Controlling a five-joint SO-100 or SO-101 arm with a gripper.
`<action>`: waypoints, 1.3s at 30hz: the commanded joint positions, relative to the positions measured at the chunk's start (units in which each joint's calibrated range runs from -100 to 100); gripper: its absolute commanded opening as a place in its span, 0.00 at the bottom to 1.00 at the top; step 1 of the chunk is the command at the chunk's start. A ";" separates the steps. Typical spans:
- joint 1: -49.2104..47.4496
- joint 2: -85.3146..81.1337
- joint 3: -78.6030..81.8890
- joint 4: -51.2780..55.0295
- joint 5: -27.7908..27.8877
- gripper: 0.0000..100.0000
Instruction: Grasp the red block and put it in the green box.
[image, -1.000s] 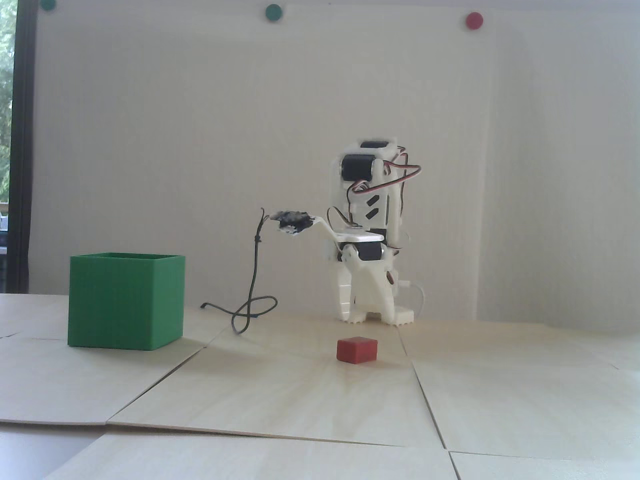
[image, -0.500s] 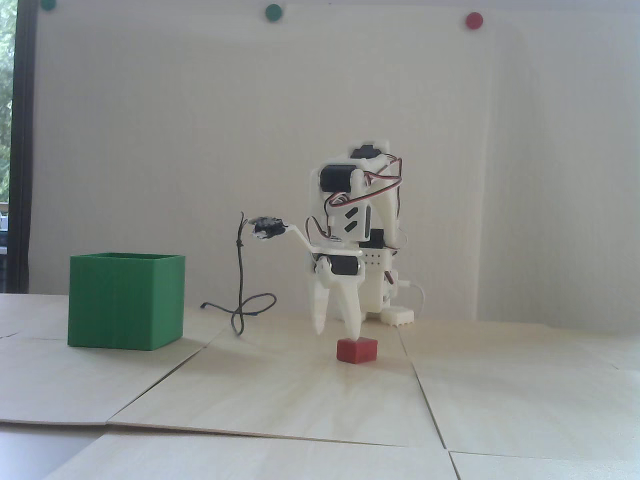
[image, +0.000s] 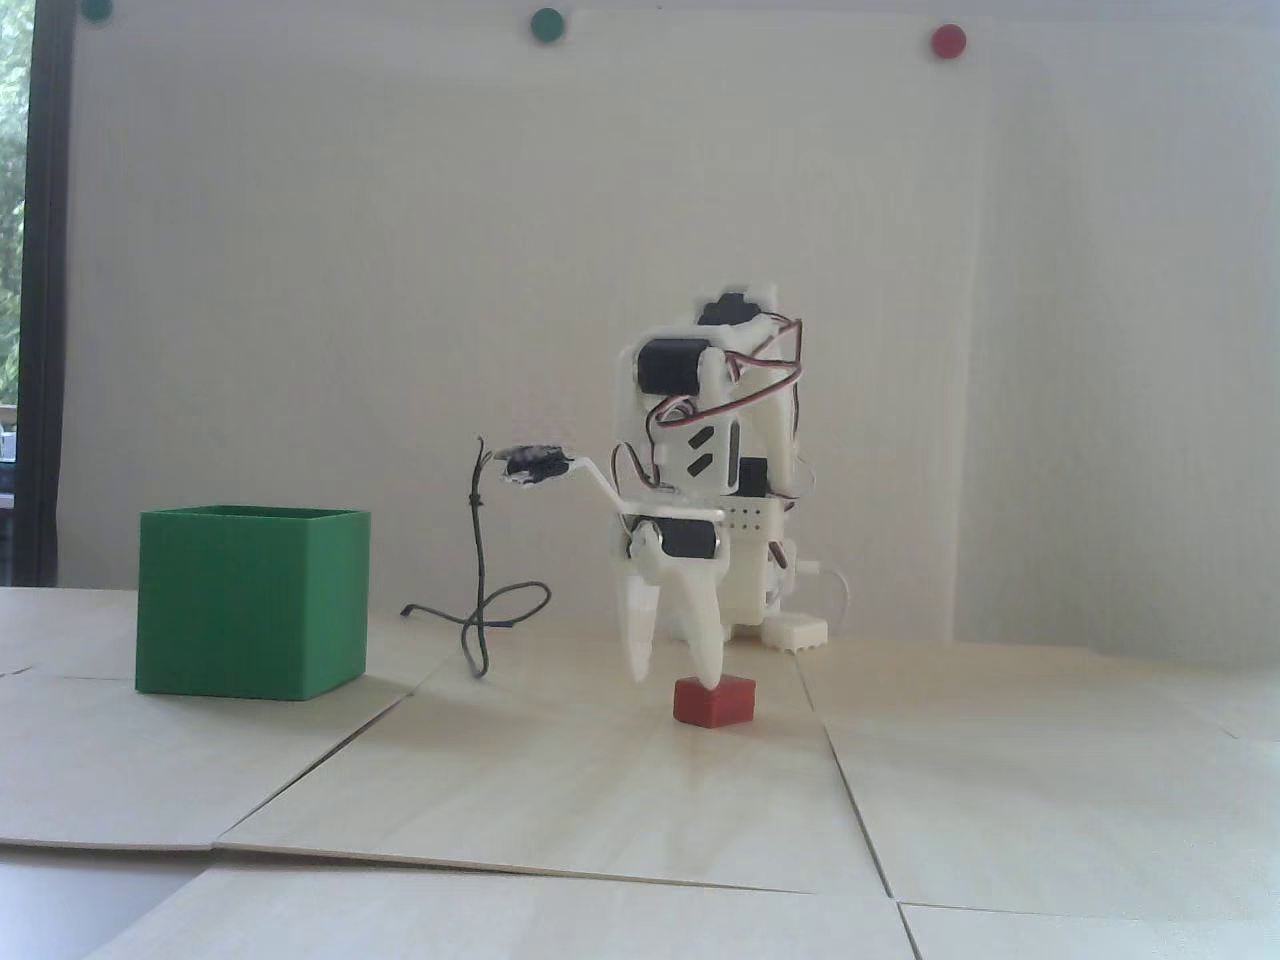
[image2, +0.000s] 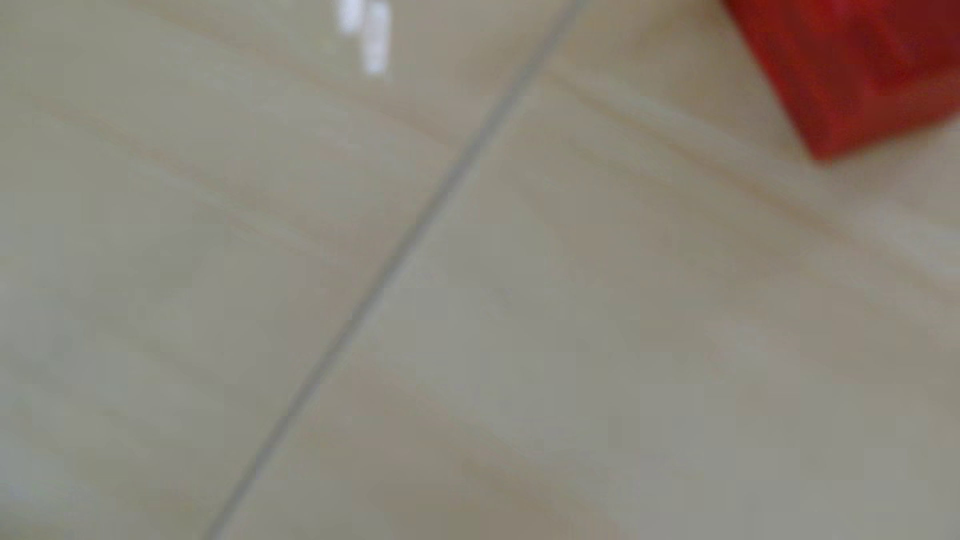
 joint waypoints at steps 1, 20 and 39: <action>2.20 1.01 -8.96 0.09 -0.37 0.41; 3.08 3.14 -18.46 -3.87 -0.05 0.41; 10.80 3.70 -18.54 3.21 -0.11 0.41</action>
